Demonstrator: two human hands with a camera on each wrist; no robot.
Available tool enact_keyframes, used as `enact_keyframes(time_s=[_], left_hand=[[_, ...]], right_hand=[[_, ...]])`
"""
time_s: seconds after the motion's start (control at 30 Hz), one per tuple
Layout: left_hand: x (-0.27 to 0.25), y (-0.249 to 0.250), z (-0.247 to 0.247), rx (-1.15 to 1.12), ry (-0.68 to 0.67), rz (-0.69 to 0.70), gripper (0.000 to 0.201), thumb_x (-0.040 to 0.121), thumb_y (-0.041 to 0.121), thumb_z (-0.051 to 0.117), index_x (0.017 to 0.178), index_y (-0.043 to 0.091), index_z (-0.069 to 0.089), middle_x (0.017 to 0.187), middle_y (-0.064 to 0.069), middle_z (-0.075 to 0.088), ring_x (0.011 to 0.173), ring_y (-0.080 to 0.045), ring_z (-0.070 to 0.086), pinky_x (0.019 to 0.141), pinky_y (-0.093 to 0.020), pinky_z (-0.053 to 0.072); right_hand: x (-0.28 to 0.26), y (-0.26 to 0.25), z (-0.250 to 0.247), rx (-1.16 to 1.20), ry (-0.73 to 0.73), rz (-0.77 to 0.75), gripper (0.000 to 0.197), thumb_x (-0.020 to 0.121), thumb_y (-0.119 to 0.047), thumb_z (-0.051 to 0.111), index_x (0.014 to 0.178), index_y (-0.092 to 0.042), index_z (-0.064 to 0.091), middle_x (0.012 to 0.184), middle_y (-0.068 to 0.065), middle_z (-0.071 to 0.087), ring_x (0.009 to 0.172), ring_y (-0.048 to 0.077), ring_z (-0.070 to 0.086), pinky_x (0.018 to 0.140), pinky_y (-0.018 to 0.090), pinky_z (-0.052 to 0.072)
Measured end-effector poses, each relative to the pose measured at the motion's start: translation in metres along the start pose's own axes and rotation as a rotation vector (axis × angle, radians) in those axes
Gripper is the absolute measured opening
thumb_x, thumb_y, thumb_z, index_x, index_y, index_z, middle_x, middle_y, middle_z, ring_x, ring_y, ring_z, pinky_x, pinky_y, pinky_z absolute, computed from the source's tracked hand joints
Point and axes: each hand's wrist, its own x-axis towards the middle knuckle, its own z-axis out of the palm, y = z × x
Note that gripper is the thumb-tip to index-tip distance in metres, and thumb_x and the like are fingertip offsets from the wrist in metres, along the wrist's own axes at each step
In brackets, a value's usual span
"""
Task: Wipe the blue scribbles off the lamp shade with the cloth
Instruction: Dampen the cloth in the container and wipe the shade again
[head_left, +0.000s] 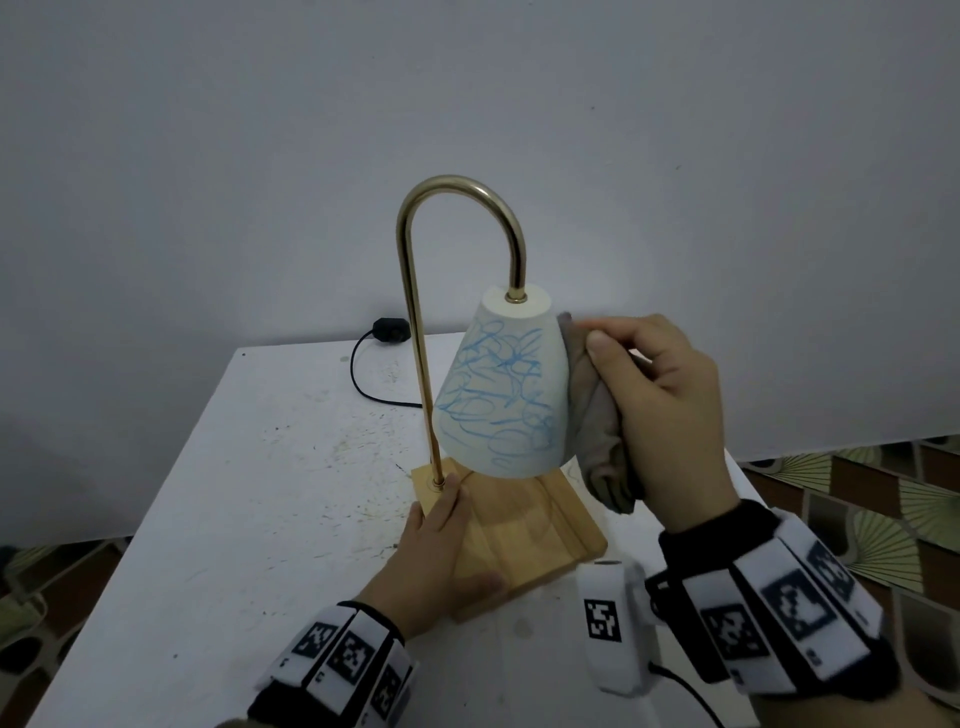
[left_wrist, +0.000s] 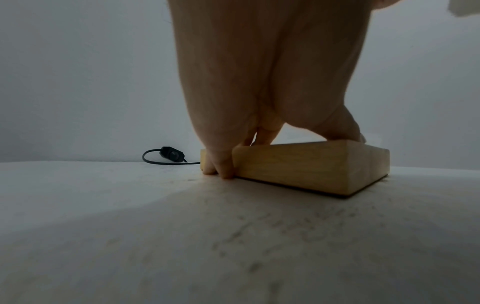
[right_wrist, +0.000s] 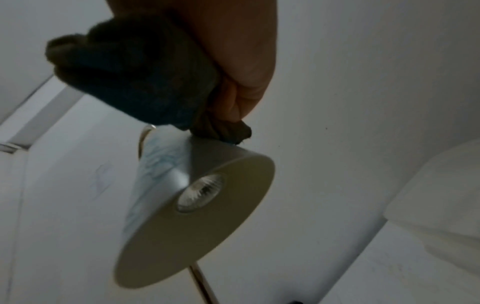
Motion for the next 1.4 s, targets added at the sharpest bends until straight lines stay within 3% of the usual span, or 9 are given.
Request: enact_keyframes(time_s=[0.23,0.4,0.53,0.7,0.77,0.87,1.03,1.2,1.4], left_hand=[[0.005,-0.004,0.003,-0.003,0.008,0.005,0.104,0.081,0.059,0.056,0.148,0.020,-0.013,0.154,0.007,-0.026,0.144,-0.035,-0.012,0.118,-0.048,0.011],[0.000,-0.001,0.001,-0.014,0.000,0.001,0.102,0.082,0.058,0.055,0.148,0.021,-0.014,0.153,0.009,-0.027,0.144,-0.035,-0.013,0.118,-0.048,0.011],[0.001,-0.003,0.002,-0.014,0.012,0.008,0.104,0.081,0.061,0.054,0.148,0.021,-0.014,0.153,0.009,-0.027,0.144,-0.032,-0.015,0.118,-0.047,0.010],[0.008,-0.007,0.005,0.036,0.006,0.012,0.116,0.070,0.078,0.047,0.148,0.017,-0.013,0.155,0.005,-0.024,0.144,-0.035,-0.013,0.118,-0.047,0.010],[0.010,-0.009,0.007,0.035,0.010,0.015,0.112,0.073,0.072,0.051,0.148,0.017,-0.013,0.155,0.004,-0.024,0.144,-0.034,-0.013,0.118,-0.046,0.009],[0.013,-0.012,0.009,0.034,0.019,0.037,0.123,0.056,0.085,0.036,0.149,0.019,-0.012,0.154,0.007,-0.025,0.145,-0.030,-0.012,0.118,-0.047,0.008],[0.015,-0.014,0.011,0.031,0.015,0.044,0.133,0.049,0.097,0.027,0.149,0.019,-0.013,0.154,0.006,-0.027,0.145,-0.032,-0.012,0.118,-0.048,0.007],[0.015,-0.009,0.011,0.044,0.036,0.016,0.107,0.080,0.061,0.055,0.148,0.016,-0.014,0.154,0.003,-0.026,0.144,-0.034,-0.012,0.118,-0.047,0.007],[0.017,-0.014,0.014,0.009,0.048,0.040,0.108,0.078,0.066,0.053,0.149,0.017,-0.012,0.153,0.008,-0.028,0.145,-0.030,-0.011,0.118,-0.049,0.008]], right_hand=[[-0.052,-0.006,0.011,-0.089,0.026,-0.245,0.016,0.088,-0.006,0.058,0.099,-0.009,0.069,0.089,0.000,0.059,0.088,-0.004,0.054,0.082,0.006,0.037],[-0.077,0.022,0.006,-0.131,0.139,-0.193,0.020,0.089,-0.014,0.052,0.101,-0.010,0.067,0.091,-0.001,0.060,0.088,-0.003,0.056,0.082,0.007,0.040],[-0.065,0.024,0.006,-0.082,0.205,-0.087,0.017,0.088,-0.008,0.055,0.098,-0.016,0.065,0.092,-0.006,0.060,0.088,-0.003,0.057,0.081,0.006,0.040],[-0.075,0.011,0.015,-0.086,0.181,-0.165,0.016,0.089,-0.013,0.055,0.099,-0.010,0.068,0.089,0.000,0.060,0.087,-0.001,0.057,0.080,0.007,0.040],[-0.088,0.011,0.018,-0.125,0.163,-0.198,0.021,0.088,-0.014,0.052,0.098,-0.007,0.069,0.090,-0.003,0.060,0.089,-0.003,0.057,0.082,0.007,0.041],[-0.094,0.021,0.014,-0.136,0.189,-0.157,0.017,0.088,-0.014,0.052,0.097,-0.014,0.066,0.092,-0.006,0.061,0.089,-0.006,0.056,0.082,0.005,0.040],[-0.070,0.025,0.007,-0.075,0.228,-0.039,0.018,0.087,-0.008,0.054,0.093,-0.022,0.065,0.091,-0.008,0.061,0.089,-0.004,0.057,0.081,0.005,0.039],[-0.070,0.006,0.016,-0.089,0.167,-0.157,0.014,0.088,-0.008,0.057,0.096,-0.011,0.068,0.089,-0.002,0.060,0.087,-0.002,0.057,0.080,0.005,0.039],[-0.080,0.024,0.009,-0.126,0.209,-0.106,0.014,0.088,-0.010,0.056,0.095,-0.018,0.066,0.090,-0.004,0.061,0.087,-0.003,0.057,0.080,0.005,0.039]])
